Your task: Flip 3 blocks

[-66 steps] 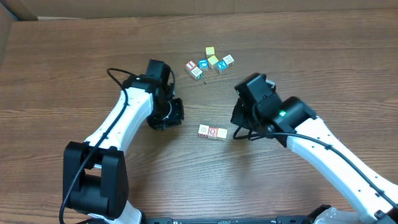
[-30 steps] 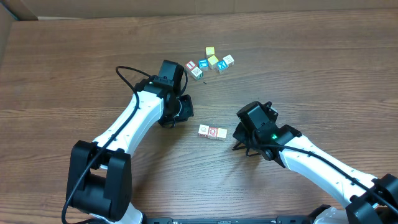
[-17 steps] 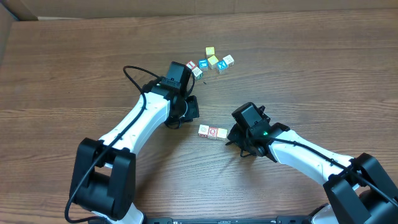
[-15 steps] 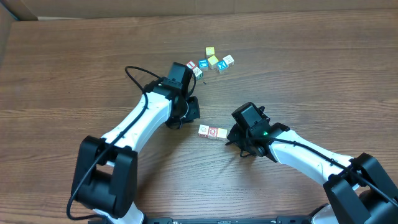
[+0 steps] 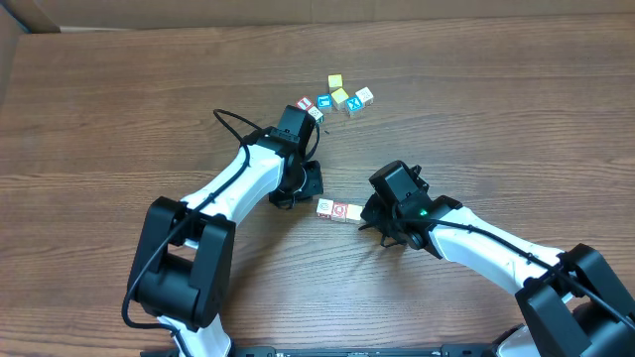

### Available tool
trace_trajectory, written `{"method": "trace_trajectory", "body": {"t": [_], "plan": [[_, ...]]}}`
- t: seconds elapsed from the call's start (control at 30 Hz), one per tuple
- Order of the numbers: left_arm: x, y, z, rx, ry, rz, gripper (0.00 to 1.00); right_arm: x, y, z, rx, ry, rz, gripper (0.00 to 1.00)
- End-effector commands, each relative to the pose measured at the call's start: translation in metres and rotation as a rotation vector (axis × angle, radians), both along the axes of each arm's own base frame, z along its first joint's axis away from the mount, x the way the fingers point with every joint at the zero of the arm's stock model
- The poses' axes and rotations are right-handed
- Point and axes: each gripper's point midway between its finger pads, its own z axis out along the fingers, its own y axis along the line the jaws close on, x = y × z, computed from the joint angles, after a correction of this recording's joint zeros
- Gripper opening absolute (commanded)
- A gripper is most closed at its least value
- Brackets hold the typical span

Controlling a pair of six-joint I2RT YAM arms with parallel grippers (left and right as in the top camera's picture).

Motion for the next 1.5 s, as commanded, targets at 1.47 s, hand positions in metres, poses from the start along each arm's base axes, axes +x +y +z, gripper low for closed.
{"method": "trace_trajectory", "body": {"t": [1.47], "plan": [[-0.039,-0.007,-0.019,-0.008,0.128,-0.037,0.04,0.007,0.019,-0.011,0.05,-0.029,0.097,0.04]]}}
